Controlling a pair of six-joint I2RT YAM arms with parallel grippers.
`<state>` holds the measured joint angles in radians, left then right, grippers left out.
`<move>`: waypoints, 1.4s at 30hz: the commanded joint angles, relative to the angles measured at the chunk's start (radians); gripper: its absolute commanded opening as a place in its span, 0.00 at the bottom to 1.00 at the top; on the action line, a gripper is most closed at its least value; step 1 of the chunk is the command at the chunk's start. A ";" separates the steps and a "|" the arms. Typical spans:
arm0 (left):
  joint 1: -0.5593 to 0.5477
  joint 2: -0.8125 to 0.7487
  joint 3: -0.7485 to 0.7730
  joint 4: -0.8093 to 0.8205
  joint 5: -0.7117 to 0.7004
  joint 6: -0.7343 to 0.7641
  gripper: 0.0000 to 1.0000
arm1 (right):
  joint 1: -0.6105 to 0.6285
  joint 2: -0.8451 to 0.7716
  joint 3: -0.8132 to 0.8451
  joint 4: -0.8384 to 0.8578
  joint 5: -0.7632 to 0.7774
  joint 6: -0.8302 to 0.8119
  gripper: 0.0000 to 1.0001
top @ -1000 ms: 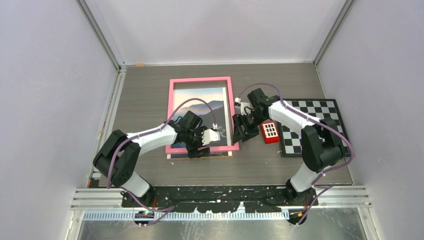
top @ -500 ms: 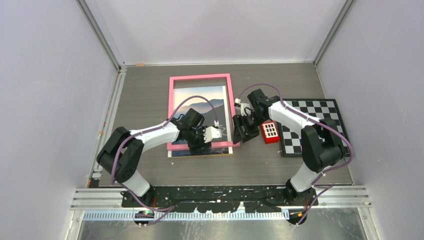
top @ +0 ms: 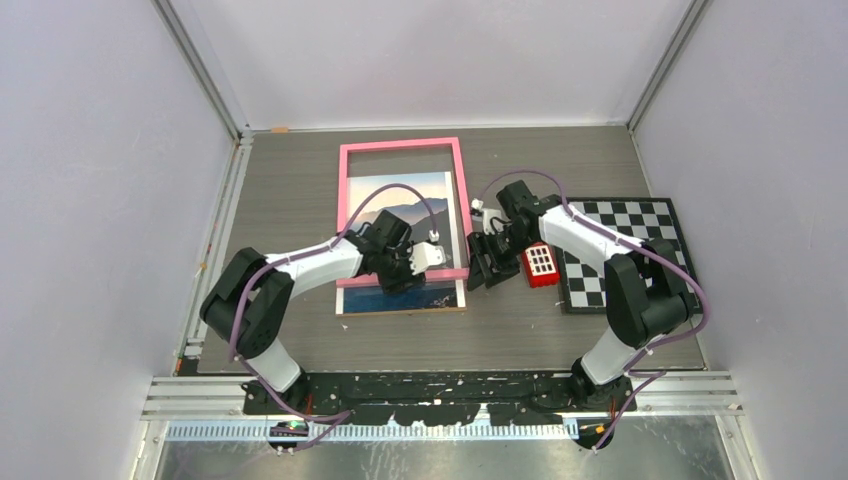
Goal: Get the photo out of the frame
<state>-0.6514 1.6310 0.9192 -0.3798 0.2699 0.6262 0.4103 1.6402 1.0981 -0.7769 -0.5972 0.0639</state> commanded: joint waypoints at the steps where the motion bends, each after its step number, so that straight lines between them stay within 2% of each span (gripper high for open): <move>1: 0.030 0.064 0.015 0.080 -0.149 -0.013 0.48 | -0.003 -0.051 -0.020 0.030 -0.022 0.034 0.61; 4: 0.046 0.072 0.025 0.086 -0.166 -0.029 0.49 | -0.002 -0.053 -0.032 0.043 -0.033 0.055 0.61; 6: 0.060 0.052 0.028 0.079 -0.140 -0.044 0.53 | -0.002 -0.054 -0.042 0.058 -0.046 0.078 0.60; 9: 0.072 -0.039 0.003 0.078 -0.070 -0.066 0.62 | -0.003 -0.052 -0.063 0.100 -0.082 0.128 0.59; 13: 0.075 -0.216 -0.063 0.073 -0.026 -0.129 0.66 | -0.002 -0.041 -0.107 0.172 -0.132 0.207 0.56; 15: 0.095 -0.284 -0.061 0.024 -0.022 -0.221 0.68 | -0.003 -0.030 -0.122 0.204 -0.151 0.241 0.56; 19: 0.173 -0.400 -0.044 -0.112 0.017 -0.544 0.71 | -0.002 0.002 -0.127 0.243 -0.178 0.283 0.56; 24: 0.280 -0.511 -0.092 -0.222 0.071 -0.865 0.76 | -0.002 0.031 -0.146 0.256 -0.192 0.289 0.54; 29: 0.431 -0.516 -0.180 -0.248 0.167 -1.014 0.78 | -0.003 0.041 -0.181 0.264 -0.190 0.275 0.51; 37: 0.547 -0.475 -0.214 -0.228 0.044 -1.089 0.80 | 0.000 0.036 -0.193 0.304 -0.184 0.299 0.49; 42: 0.627 -0.410 -0.240 -0.170 0.100 -1.085 0.80 | 0.014 0.071 -0.180 0.322 -0.175 0.298 0.45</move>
<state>-0.0635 1.1801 0.6949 -0.5987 0.3428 -0.4366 0.4126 1.6871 0.9012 -0.4938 -0.7654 0.3553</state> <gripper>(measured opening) 0.808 0.471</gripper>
